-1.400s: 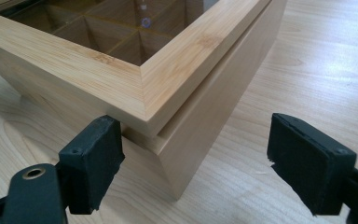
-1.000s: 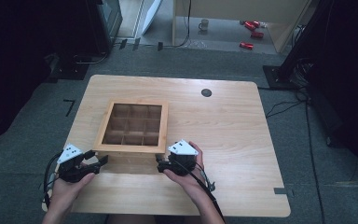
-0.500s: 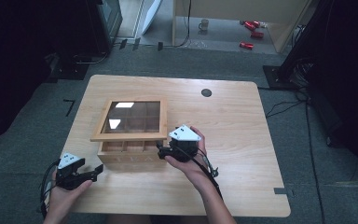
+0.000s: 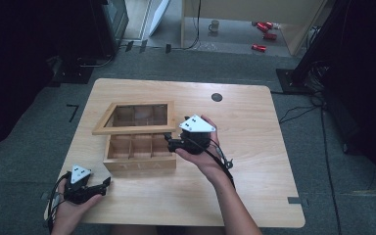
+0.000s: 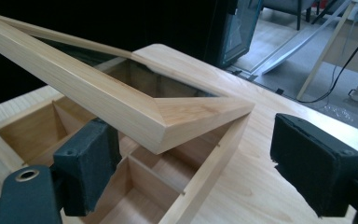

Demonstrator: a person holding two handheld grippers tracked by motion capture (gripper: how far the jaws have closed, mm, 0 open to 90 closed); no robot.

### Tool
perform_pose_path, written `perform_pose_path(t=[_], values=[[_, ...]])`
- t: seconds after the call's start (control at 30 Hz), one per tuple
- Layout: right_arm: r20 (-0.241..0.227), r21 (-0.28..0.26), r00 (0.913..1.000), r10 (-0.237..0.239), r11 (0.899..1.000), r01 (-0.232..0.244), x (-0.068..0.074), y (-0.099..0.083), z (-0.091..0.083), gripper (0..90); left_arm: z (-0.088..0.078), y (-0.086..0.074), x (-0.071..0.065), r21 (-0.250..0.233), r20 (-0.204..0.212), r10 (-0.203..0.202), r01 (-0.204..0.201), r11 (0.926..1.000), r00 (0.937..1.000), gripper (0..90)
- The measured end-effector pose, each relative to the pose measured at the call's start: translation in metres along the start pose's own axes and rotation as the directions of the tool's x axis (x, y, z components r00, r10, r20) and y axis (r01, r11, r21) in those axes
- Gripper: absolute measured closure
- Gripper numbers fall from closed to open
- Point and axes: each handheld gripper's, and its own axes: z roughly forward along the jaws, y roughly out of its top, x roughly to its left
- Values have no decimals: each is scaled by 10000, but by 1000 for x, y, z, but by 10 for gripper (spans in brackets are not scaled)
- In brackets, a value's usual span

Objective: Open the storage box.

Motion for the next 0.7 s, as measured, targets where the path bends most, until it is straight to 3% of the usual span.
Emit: perform_pose_path(t=[0.5,0.7], values=[[-235,-717,9995,-187,9973,169,-19,43,17,164,-1,-1,3,-68,183,-158,159,9999,9997,193],[-790,-984,9969,64,9950,-142,-32,48,33,210,-1,0,3,-83,239,-230,232,9997,9995,193]])
